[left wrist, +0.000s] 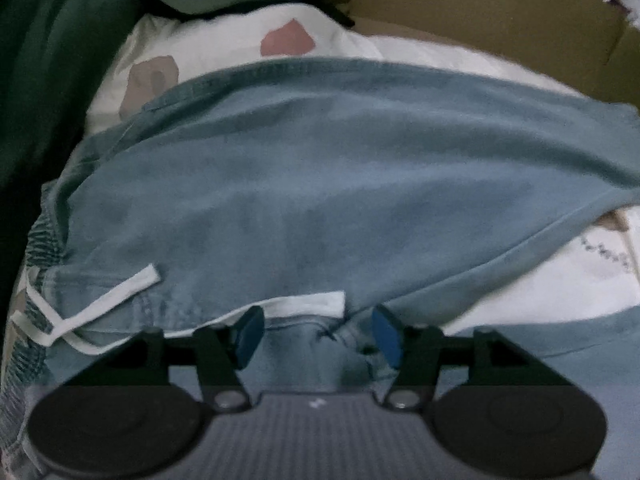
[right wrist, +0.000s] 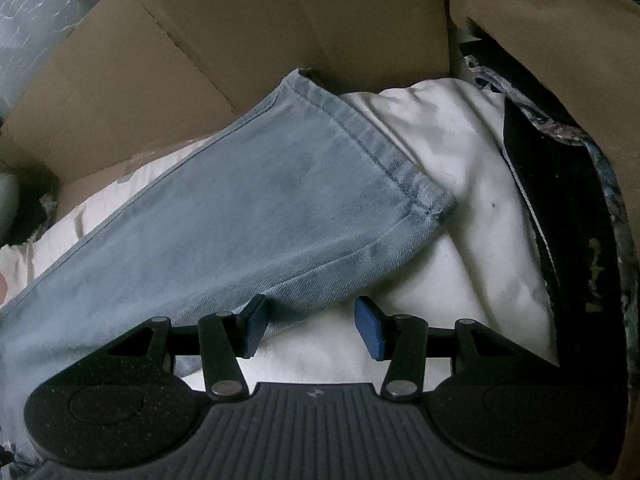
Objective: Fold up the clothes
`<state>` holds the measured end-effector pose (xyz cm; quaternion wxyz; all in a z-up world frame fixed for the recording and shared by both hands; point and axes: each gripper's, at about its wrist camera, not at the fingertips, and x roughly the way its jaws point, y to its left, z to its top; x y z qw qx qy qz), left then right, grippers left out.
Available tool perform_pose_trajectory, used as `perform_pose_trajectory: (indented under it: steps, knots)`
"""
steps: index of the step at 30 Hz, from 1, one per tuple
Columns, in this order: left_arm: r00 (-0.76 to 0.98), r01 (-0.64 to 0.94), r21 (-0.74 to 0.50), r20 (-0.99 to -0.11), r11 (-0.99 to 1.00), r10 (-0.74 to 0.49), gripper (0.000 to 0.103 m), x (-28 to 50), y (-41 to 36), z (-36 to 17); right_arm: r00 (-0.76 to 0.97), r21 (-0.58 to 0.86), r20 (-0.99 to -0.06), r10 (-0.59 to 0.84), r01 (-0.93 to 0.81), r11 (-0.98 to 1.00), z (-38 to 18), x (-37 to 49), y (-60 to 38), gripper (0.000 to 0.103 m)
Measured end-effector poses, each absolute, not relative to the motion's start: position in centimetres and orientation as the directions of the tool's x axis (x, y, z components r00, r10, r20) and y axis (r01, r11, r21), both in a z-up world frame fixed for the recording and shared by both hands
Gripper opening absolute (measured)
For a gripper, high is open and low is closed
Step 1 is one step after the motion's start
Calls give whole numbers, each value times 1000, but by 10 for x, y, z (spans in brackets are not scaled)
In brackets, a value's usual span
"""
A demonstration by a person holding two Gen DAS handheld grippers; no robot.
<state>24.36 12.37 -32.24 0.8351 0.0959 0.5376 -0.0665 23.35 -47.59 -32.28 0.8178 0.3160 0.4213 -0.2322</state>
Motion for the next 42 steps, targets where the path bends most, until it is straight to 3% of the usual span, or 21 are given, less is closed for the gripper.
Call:
perform_pose_trajectory:
  steps: [6, 8, 10, 12, 15, 17, 18, 19, 26, 31, 34, 42]
  knots:
    - [361, 241, 112, -933, 964, 18, 60, 236, 127, -341, 558, 367, -823, -103, 661, 654, -326, 234, -483, 55]
    - [349, 270, 114, -937, 956, 13, 51, 233, 127, -343, 566, 385, -819, -98, 667, 638, -328, 234, -486, 55]
    - [339, 302, 112, -941, 947, 4, 30, 231, 125, -343, 580, 410, -809, -96, 674, 615, -331, 233, -490, 55]
    - [337, 330, 121, -942, 936, 3, 19, 228, 123, -339, 593, 431, -799, -99, 681, 592, -333, 233, -493, 55]
    - [340, 354, 135, -940, 925, 7, 13, 224, 122, -331, 594, 434, -796, -118, 696, 571, -332, 232, -498, 49]
    - [338, 354, 124, -941, 927, -4, 12, 221, 128, -325, 592, 432, -795, -134, 707, 560, -330, 231, -502, 30]
    - [339, 355, 121, -941, 927, -7, 11, 219, 130, -321, 591, 430, -794, -142, 712, 555, -330, 230, -503, 14]
    - [340, 358, 120, -940, 926, -10, 11, 218, 131, -317, 590, 429, -794, -150, 717, 549, -329, 230, -505, 9]
    - [340, 379, 129, -940, 916, -8, 10, 214, 133, -298, 580, 420, -789, -205, 752, 508, -324, 227, -517, 6]
    - [310, 402, 125, -951, 907, -6, 10, 221, 135, -315, 554, 413, -801, -227, 786, 460, -332, 219, -528, 12]
    - [293, 412, 118, -956, 904, -9, 10, 225, 136, -322, 559, 401, -794, -239, 776, 486, -328, 220, -529, 2]
    - [269, 408, 88, -963, 909, -28, 11, 231, 140, -335, 534, 328, -789, -302, 784, 527, -321, 225, -526, 2]
